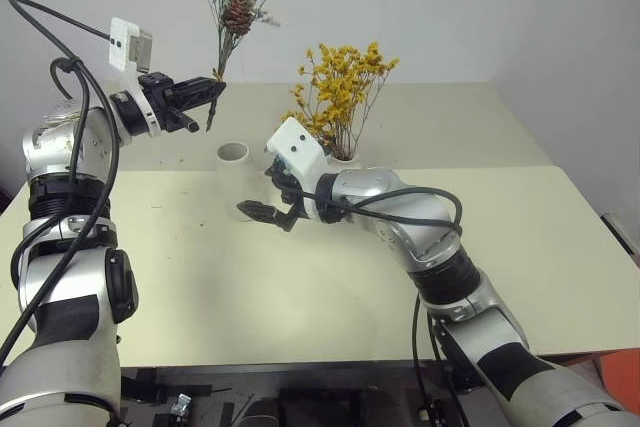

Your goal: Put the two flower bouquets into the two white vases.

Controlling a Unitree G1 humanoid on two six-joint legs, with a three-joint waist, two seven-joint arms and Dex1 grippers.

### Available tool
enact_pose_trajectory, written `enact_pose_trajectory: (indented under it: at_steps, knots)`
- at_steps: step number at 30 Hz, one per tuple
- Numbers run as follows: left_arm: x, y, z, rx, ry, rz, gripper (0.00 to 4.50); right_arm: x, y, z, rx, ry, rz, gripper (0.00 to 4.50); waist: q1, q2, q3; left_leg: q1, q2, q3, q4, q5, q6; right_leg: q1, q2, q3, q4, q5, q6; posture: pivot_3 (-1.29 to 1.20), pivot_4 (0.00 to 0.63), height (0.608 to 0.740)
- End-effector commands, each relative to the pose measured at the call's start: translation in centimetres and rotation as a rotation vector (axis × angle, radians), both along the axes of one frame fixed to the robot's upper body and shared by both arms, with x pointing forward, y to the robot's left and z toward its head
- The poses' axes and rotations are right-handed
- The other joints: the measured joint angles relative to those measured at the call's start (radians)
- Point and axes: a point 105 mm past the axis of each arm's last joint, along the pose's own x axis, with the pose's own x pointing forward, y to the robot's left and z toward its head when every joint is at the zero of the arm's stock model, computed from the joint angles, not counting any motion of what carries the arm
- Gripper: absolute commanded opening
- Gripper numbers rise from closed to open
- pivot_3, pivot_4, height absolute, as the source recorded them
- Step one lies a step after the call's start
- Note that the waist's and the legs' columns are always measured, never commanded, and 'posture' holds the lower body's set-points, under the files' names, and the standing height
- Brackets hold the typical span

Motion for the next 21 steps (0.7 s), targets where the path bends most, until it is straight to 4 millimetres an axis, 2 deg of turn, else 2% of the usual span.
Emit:
enact_pose_trajectory:
  at_steps: [1,7,21]
  knots:
    - [-1.0,-0.1,3.4,-0.05,-0.126,-0.025,0.25,-0.5,0.3,1.6,0.038,-0.052,0.02,4.5,0.001,0.0,0.0,0.0,0.0,0.0,0.0,0.0,0.0,0.0,0.0,0.0,0.0,0.0,0.0,0.0,0.15,0.74]
    - [-2.0,-0.2,4.2,-0.127,-0.192,-0.089,0.25,-0.3,0.4,1.5,0.044,-0.055,-0.002,4.5,0.002,0.0,0.0,0.0,0.0,0.0,0.0,0.0,0.0,0.0,0.0,0.0,0.0,0.0,0.0,0.0,0.15,0.74]
    - [-2.6,-0.5,1.6,-0.186,-0.167,-0.096,0.25,0.8,-0.2,1.1,0.062,-0.06,-0.116,4.5,0.002,0.0,0.0,0.0,0.0,0.0,0.0,0.0,0.0,0.0,0.0,0.0,0.0,0.0,0.0,0.0,0.15,0.74]
